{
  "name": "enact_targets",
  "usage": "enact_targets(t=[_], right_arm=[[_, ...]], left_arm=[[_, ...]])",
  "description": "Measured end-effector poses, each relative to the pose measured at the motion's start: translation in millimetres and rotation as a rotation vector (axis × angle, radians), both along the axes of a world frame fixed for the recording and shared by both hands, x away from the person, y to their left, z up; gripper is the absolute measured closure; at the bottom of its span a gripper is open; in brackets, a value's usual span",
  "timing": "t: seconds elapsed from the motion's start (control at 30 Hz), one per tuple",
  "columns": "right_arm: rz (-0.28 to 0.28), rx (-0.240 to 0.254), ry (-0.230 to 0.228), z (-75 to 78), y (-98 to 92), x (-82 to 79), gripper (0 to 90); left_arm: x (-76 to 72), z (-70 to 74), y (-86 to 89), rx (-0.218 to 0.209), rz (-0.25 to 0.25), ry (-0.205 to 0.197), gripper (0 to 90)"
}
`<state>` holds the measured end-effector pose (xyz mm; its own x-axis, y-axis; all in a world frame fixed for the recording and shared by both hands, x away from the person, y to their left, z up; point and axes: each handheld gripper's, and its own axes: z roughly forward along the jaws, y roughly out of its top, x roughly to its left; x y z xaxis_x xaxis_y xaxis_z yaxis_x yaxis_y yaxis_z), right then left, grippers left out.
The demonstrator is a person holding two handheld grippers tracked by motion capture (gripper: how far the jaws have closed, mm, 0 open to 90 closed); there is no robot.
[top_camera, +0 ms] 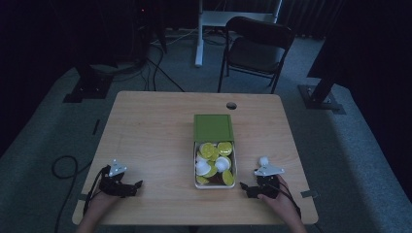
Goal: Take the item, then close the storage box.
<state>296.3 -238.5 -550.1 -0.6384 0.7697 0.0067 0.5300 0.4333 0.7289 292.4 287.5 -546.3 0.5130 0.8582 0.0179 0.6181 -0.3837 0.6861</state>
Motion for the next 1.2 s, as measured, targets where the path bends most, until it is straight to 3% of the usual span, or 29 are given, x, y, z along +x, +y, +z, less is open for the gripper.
enact_targets(t=[0.57,0.8,0.97,1.03,1.2], right_arm=[[-0.021,-0.007,0.005,-0.3,2.0,1.0,11.9],[-0.019,-0.008,0.004,-0.2,2.9,1.0,11.8],[-0.022,-0.014,0.019,2.5,3.0,1.6,13.5],[-0.028,0.006,0.012,5.9,2.1,1.0,13.3],[-0.047,0.067,-0.022,18.8,-3.1,-0.7,12.2]], left_arm=[[-2.0,0.1,-1.6,0.0,-0.032,0.001,2.0],[-6.9,4.5,-14.3,0.023,-0.086,-0.011,2.0],[-11.2,14.6,-27.6,0.01,-0.133,-0.029,2.0],[-13.7,20.5,-34.4,-0.009,-0.153,-0.041,2.0],[-17.3,32.3,-52.0,0.006,-0.218,-0.066,2.0]])
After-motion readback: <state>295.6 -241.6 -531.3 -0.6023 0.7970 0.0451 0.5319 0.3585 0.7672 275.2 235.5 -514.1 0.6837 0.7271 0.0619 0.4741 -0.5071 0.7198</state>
